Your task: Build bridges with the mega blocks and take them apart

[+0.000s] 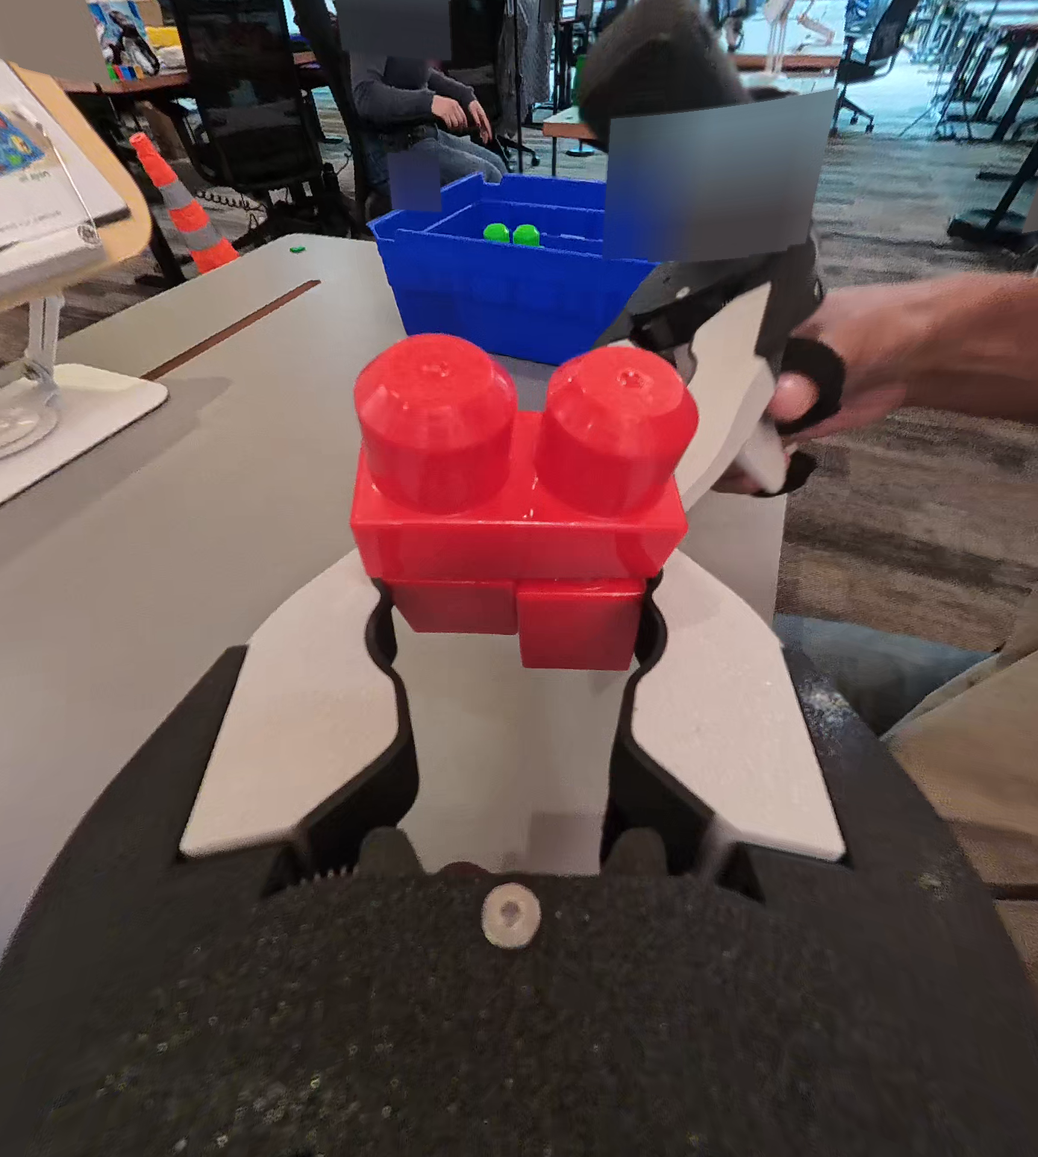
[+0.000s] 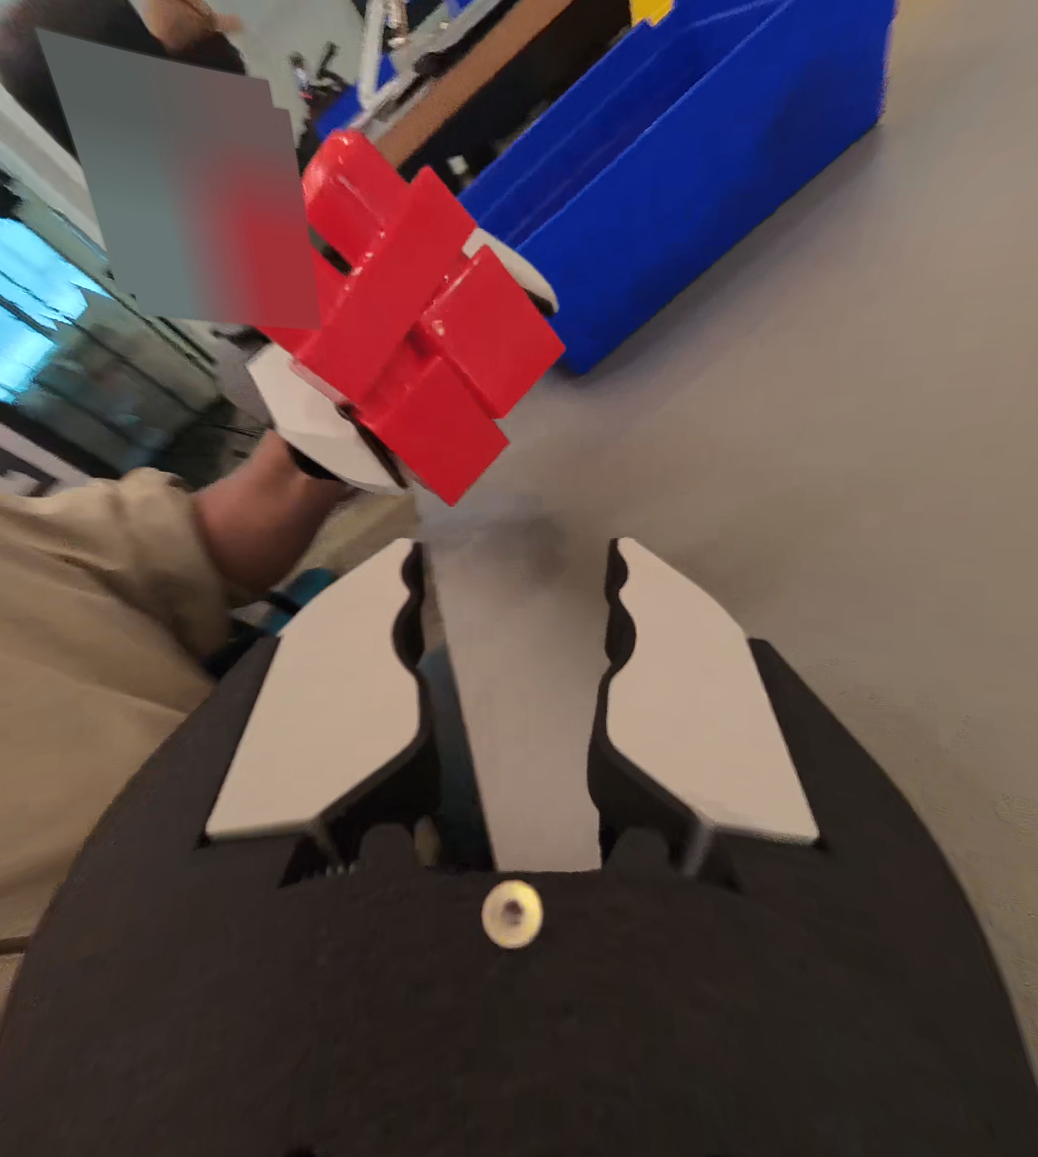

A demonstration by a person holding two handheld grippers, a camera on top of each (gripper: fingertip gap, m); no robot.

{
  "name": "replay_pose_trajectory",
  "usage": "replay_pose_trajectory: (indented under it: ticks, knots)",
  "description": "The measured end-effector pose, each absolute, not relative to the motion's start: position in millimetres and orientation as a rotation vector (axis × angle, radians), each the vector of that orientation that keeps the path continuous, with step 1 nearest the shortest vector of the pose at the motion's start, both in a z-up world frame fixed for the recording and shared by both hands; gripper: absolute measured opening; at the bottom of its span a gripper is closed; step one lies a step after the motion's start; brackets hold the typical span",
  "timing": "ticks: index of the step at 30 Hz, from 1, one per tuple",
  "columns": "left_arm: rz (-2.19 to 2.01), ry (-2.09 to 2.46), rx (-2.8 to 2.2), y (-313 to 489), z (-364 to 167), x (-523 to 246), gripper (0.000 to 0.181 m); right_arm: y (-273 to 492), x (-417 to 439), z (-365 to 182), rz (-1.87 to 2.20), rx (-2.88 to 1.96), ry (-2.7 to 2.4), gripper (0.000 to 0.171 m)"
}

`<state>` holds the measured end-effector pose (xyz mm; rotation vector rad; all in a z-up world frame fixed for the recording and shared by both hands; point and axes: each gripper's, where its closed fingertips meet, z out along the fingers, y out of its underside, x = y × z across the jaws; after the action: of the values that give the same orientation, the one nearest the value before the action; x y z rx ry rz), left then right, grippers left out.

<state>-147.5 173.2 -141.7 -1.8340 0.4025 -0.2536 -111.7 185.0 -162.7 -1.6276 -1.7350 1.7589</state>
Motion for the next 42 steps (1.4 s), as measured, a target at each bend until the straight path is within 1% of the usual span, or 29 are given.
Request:
replay_pose_trajectory:
  ticks: [1,7,13,16,22,36,40,42]
  knots:
    - [-0.240,0.420,-1.828,171.8,-142.8,-146.5,0.075,179.5,-110.2,-161.0,1.824,-1.650,-1.736,0.061]
    - [-0.243,0.447,-1.820,169.0,-147.7,-143.4,0.075,157.2,-108.0,-155.4,2.086,-1.710,-1.710,0.066]
    - [-0.223,0.468,-1.822,175.1,-147.1,-141.7,0.075,157.8,-117.0,-145.9,2.354,-1.740,-1.582,0.071]
    - [-0.192,0.496,-1.822,177.5,-148.3,-138.5,0.075,159.1,-120.9,-140.4,2.446,-1.772,-1.536,0.078]
    - [-0.179,0.539,-1.804,177.8,-149.7,-130.8,0.075,158.6,-125.6,-133.3,2.661,-1.875,-1.429,0.084]
    - [-0.141,0.608,-1.832,179.6,-160.8,-120.3,0.075,150.5,-128.3,-139.0,2.736,-2.019,-1.402,0.089]
    - [-0.122,0.642,-1.871,178.3,-168.3,-119.0,0.075,148.9,-129.6,-143.2,2.720,-2.037,-1.405,0.097]
    - [-0.098,0.664,-1.882,178.5,-171.6,-116.7,0.075,149.2,-131.1,-146.1,2.707,-2.055,-1.398,0.097]
